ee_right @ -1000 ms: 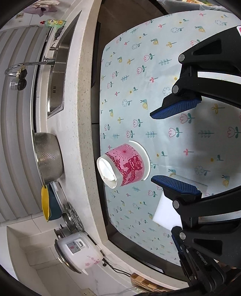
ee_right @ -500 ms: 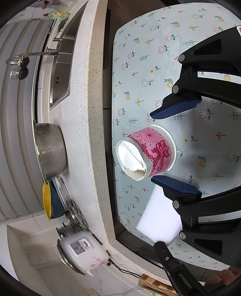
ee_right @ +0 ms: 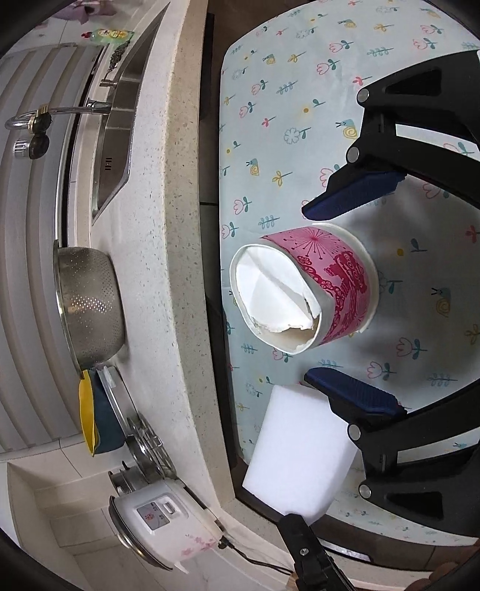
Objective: Collect trash
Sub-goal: 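Grasp the white sponge with the left gripper while the right grasps the pink cup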
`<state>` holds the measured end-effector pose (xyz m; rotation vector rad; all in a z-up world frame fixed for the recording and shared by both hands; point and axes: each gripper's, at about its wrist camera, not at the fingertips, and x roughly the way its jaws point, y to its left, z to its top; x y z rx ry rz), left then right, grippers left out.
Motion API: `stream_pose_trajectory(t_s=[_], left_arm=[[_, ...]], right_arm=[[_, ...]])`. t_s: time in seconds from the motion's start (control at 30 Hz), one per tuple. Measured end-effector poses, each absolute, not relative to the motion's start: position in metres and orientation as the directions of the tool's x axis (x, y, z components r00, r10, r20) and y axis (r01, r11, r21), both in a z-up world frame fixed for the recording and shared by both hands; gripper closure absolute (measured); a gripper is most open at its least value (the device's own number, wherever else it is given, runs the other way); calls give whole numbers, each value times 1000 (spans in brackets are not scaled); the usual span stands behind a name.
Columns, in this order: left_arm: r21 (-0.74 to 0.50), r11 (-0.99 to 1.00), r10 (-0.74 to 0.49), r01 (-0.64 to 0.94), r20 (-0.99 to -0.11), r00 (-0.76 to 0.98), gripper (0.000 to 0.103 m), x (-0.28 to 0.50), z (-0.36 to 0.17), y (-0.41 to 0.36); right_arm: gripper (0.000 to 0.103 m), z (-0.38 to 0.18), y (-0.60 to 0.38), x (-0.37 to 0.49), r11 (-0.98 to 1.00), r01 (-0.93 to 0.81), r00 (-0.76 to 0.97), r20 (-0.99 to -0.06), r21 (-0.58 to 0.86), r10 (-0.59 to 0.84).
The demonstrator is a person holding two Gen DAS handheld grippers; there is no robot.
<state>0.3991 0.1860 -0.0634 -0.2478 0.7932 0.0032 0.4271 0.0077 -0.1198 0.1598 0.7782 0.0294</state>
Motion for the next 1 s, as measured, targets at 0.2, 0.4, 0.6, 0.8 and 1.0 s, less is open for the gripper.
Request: stream_pose_trajectory(t_s=[0.2,0.4,0.6,0.8,1.0], left_arm=[[-225,971,-106,-80,-706,700,96,398,-63,181],[-229,972,-125,-56,-703,700,96,389,-56,168],[-233,972,-153,-18,-693,705,96,373,-41,145],[-233,972,-182,26,-678,712,96,352,-22,118],[-234,970,-213,72,-663,718,96,329,-1,91]], right_arm=[[48,-123,-3,423,982,48,712,-696,181,93],[55,-113,-23,405,978,60,724,-683,202,97],[55,-94,-42,383,976,71,736,-672,205,87],[55,-74,-65,354,974,92,750,-658,205,68],[55,-54,-88,323,971,113,768,-639,211,49]])
